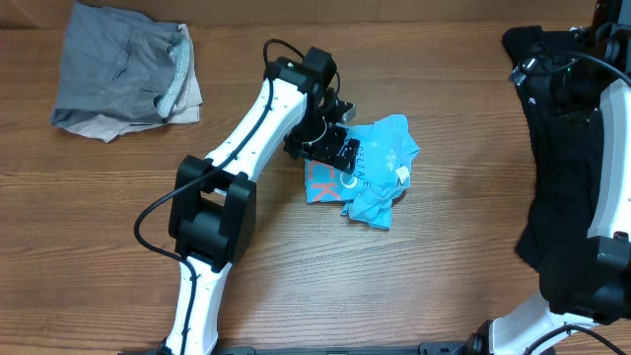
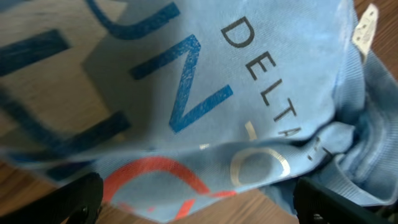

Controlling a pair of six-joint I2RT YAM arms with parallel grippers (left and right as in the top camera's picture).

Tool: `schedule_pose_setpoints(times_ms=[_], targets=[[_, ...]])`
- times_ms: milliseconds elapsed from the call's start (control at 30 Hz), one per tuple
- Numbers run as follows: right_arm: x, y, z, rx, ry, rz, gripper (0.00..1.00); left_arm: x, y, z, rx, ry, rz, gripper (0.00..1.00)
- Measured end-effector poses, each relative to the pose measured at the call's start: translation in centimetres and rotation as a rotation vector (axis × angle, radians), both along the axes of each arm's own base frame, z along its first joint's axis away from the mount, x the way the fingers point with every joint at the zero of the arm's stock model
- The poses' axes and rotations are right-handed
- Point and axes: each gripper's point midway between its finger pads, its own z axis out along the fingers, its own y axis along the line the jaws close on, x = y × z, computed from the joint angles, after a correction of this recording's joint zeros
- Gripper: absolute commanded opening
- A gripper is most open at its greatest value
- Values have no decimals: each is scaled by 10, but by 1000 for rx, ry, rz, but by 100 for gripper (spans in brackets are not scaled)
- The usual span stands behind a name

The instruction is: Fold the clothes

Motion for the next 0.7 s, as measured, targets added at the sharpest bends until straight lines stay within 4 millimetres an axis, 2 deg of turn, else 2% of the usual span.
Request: schedule_pose_setpoints(times_ms=[167, 300, 700], targets=[[-1, -3, 0, -16, 4, -1, 100, -10, -2, -20, 1, 11, -43, 100], [-1, -3, 0, -18, 5, 0, 100, -13, -1, -23, -3, 5, -83, 100], [-1, -4, -1, -25, 6, 1, 100, 7, -5, -40, -20, -123, -124, 100]])
